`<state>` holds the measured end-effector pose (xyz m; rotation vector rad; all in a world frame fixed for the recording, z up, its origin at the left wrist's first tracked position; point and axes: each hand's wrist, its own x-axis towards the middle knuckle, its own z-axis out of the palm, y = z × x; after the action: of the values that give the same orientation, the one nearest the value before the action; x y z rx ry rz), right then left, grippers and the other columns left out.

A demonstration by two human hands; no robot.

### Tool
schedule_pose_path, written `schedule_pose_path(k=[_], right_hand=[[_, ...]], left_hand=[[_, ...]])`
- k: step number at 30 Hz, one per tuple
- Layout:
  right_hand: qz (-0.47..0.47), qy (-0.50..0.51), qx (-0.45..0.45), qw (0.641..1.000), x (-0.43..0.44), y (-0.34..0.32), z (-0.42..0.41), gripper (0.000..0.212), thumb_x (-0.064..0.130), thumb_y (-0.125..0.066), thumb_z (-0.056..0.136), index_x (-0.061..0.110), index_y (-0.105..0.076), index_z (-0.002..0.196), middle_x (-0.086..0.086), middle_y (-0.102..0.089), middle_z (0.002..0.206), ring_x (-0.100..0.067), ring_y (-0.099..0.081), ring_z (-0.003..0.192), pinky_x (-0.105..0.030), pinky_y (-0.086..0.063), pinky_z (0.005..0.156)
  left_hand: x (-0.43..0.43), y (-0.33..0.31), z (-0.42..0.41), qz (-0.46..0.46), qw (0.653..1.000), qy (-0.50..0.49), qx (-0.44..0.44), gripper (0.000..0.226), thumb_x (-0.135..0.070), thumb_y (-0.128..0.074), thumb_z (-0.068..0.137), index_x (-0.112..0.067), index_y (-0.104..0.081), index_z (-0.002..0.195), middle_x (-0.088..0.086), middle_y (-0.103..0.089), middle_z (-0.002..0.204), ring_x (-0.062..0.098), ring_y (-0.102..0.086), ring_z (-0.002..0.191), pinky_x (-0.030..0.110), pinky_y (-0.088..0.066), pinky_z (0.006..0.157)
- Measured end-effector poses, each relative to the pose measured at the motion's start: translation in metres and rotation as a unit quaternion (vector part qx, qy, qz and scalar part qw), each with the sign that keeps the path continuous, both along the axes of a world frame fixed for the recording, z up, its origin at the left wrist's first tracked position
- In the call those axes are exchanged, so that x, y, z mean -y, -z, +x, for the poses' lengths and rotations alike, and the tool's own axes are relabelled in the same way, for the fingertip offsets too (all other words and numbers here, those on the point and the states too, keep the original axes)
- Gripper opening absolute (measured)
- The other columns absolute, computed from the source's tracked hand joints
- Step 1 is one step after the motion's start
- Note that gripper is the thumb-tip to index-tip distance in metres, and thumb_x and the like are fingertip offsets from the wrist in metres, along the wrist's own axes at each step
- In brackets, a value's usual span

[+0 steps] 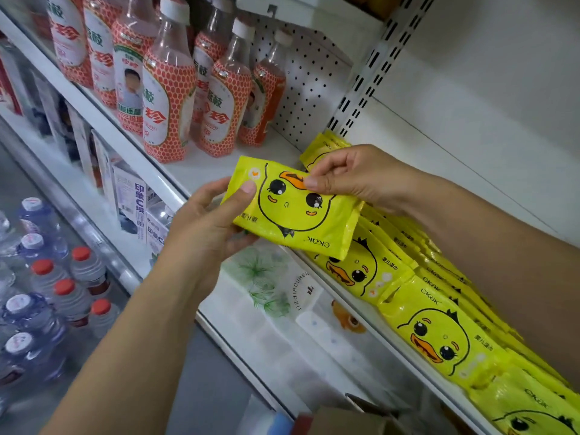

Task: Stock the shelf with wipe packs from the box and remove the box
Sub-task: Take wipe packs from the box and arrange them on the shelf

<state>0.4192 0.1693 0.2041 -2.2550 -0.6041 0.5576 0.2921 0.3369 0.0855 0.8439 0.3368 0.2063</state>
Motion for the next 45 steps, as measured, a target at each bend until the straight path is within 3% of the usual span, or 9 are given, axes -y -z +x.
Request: schedule_pose_path(k=[4, 9, 14, 18, 23, 29, 34, 39, 45], right_hand=[[0.044, 0.075, -0.049, 0.995, 0.007, 0.009, 0.001, 0.059, 0.044, -0.085, 0.053, 0.013, -0.074, 0.102, -0.012, -0.077, 0.105, -0.025, -0.071, 0.105, -0.046, -0.05, 0.106], [0.214, 0.1, -0.213, 0.948, 0.014, 0.011, -0.003, 0.061, 0.041, -0.072, 0.075, 0.008, -0.059, 0.126, -0.013, -0.071, 0.12, -0.026, -0.068, 0.111, -0.04, -0.058, 0.092], [0.193, 0.117, -0.187, 0.956, 0.002, 0.034, -0.011, 0.064, 0.026, -0.076, 0.08, 0.004, -0.053, 0.135, -0.01, -0.07, 0.125, -0.024, -0.068, 0.115, -0.039, -0.058, 0.094], [0.183, 0.151, -0.148, 0.96, -0.008, 0.034, 0.004, 0.046, 0.009, -0.078, 0.082, 0.005, -0.058, 0.123, -0.013, -0.074, 0.115, -0.023, -0.073, 0.1, -0.034, -0.06, 0.082], [0.088, 0.14, 0.029, 0.986, -0.006, 0.007, 0.051, 0.045, 0.004, -0.082, 0.079, 0.011, -0.063, 0.12, -0.01, -0.075, 0.108, -0.022, -0.075, 0.09, -0.04, -0.062, 0.082], [-0.026, 0.149, 0.199, 0.968, 0.001, 0.004, 0.12, 0.039, 0.0, -0.081, 0.078, 0.01, -0.066, 0.112, -0.014, -0.073, 0.105, -0.033, -0.072, 0.099, -0.046, -0.058, 0.09], [-0.133, 0.128, 0.232, 0.955, 0.013, 0.038, 0.153, 0.039, 0.004, -0.079, 0.082, 0.01, -0.066, 0.119, -0.014, -0.071, 0.113, -0.028, -0.069, 0.102, -0.039, -0.055, 0.094], [-0.209, 0.103, 0.279, 0.932, 0.022, 0.065, 0.166, 0.039, 0.017, -0.075, 0.088, 0.012, -0.063, 0.125, -0.009, -0.066, 0.12, -0.022, -0.058, 0.113, -0.028, -0.046, 0.095], [-0.371, 0.119, 0.309, 0.868, 0.021, 0.073, 0.163, 0.107, 0.068, -0.082, 0.064, 0.012, -0.037, 0.144, -0.015, -0.032, 0.146, -0.038, -0.024, 0.142, -0.047, -0.033, 0.113]], left_hand=[[0.005, 0.002, 0.004, 0.048, 0.997, 0.064, -0.008, 0.044, -0.03, -0.077, 0.071, -0.014, -0.072, 0.112, 0.01, -0.077, 0.109, 0.019, -0.074, 0.087, 0.031, -0.061, 0.069], [0.017, 0.006, 0.019, -0.093, 0.995, -0.027, 0.022, 0.042, -0.014, -0.067, 0.092, -0.009, -0.059, 0.133, 0.011, -0.072, 0.123, 0.027, -0.072, 0.109, 0.045, -0.06, 0.086], [0.039, 0.005, 0.024, -0.071, 0.995, -0.064, 0.021, 0.05, -0.003, -0.072, 0.086, -0.014, -0.049, 0.129, 0.005, -0.07, 0.125, 0.022, -0.074, 0.102, 0.034, -0.062, 0.072], [0.04, 0.007, 0.025, 0.032, 0.997, -0.054, 0.035, 0.041, -0.019, -0.075, 0.084, -0.021, -0.055, 0.119, -0.004, -0.075, 0.116, 0.018, -0.072, 0.107, 0.032, -0.06, 0.082], [0.037, 0.029, 0.033, 0.229, 0.971, -0.058, -0.026, 0.043, -0.058, -0.071, 0.084, -0.036, -0.07, 0.121, -0.016, -0.07, 0.123, 0.005, -0.061, 0.12, 0.033, -0.047, 0.104], [0.046, 0.049, 0.042, 0.516, 0.851, -0.03, -0.091, 0.053, -0.039, -0.071, 0.093, -0.017, -0.059, 0.14, 0.0, -0.048, 0.155, 0.015, -0.031, 0.149, 0.034, -0.029, 0.117], [0.052, 0.053, 0.048, 0.605, 0.787, 0.006, -0.117, 0.063, -0.038, -0.072, 0.092, -0.015, -0.051, 0.147, -0.003, -0.033, 0.163, 0.02, -0.026, 0.149, 0.037, -0.034, 0.113], [0.051, 0.051, 0.05, 0.617, 0.775, 0.016, -0.133, 0.066, -0.034, -0.074, 0.091, -0.015, -0.048, 0.149, -0.005, -0.031, 0.164, 0.021, -0.026, 0.148, 0.036, -0.037, 0.109], [0.051, 0.049, 0.053, 0.624, 0.769, 0.017, -0.139, 0.065, -0.034, -0.075, 0.091, -0.015, -0.049, 0.147, -0.005, -0.032, 0.162, 0.02, -0.027, 0.145, 0.035, -0.037, 0.107]])
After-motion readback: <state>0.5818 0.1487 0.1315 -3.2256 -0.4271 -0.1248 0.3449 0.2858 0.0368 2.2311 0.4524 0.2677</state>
